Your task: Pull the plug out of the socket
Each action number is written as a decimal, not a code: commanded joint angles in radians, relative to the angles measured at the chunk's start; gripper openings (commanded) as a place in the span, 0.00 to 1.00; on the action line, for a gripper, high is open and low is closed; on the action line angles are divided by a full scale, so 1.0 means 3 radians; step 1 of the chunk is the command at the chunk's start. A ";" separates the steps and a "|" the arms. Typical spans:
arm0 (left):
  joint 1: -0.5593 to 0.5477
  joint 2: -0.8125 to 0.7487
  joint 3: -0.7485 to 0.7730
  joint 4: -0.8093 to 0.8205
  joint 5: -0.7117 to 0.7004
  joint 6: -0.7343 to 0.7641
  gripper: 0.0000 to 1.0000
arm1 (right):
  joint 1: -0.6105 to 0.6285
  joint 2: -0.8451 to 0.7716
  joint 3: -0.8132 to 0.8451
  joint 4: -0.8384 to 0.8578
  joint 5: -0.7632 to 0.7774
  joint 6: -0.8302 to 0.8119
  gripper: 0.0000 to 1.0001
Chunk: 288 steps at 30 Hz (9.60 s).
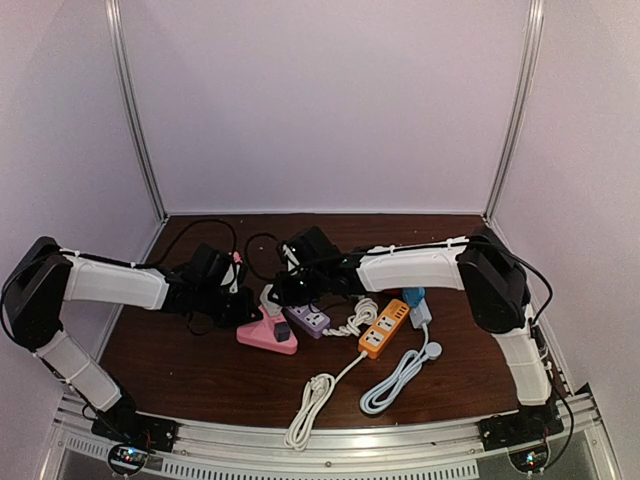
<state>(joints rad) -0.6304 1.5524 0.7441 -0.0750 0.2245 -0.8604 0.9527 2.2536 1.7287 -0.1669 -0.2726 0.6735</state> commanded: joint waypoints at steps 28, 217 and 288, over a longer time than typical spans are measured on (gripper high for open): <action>-0.0005 0.0175 -0.0163 -0.0411 -0.0352 0.0038 0.02 | -0.0252 -0.0250 -0.0326 0.0768 -0.0627 0.0515 0.04; -0.0101 -0.0448 -0.0094 0.0045 -0.0043 0.0142 0.03 | 0.0497 -0.0424 -0.0137 -0.1257 0.0735 -0.0117 0.57; -0.0160 0.0297 -0.0379 -0.0160 -0.0092 -0.0011 0.00 | 0.0496 -0.0305 0.0341 -0.1237 0.1029 -0.0192 0.14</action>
<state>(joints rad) -0.6762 1.5833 0.6937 0.0563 0.2630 -0.8845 1.1095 2.1891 1.7687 -0.5541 -0.0235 0.6315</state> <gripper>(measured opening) 0.006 0.297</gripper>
